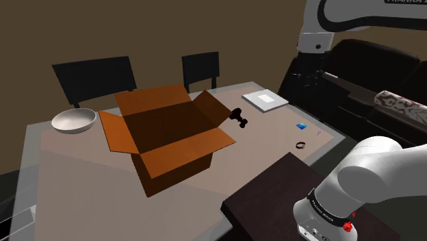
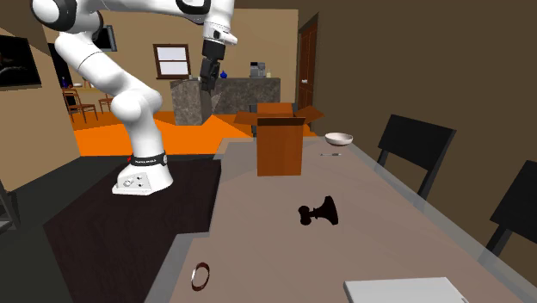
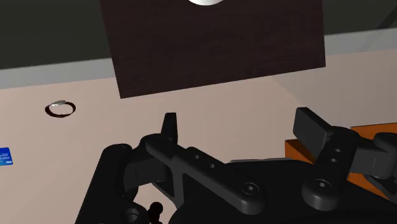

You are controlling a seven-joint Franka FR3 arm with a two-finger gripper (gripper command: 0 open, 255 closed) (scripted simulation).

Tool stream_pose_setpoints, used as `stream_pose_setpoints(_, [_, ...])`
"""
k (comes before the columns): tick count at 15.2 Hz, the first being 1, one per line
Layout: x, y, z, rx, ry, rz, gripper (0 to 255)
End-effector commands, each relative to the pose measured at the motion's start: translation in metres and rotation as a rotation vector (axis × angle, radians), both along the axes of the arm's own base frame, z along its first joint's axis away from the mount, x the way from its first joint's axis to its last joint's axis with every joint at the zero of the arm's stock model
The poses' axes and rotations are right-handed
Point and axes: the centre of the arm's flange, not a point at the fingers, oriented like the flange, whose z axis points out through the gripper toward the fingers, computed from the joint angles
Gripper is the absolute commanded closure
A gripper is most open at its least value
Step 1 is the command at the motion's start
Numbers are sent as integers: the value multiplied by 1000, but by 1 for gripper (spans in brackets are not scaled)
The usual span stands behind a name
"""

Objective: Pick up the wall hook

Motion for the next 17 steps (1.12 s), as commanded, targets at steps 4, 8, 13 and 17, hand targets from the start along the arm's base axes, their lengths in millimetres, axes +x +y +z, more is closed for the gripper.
stream_pose_setpoints(4, [19,-15,-28,1,-22,-3,0])
stream_pose_setpoints(8, [46,-35,-66,3,-51,-7,0])
stream_pose_setpoints(13, [80,-60,-111,6,-88,-12,0])
stream_pose_setpoints(17, [109,-80,-147,8,-117,-16,0])
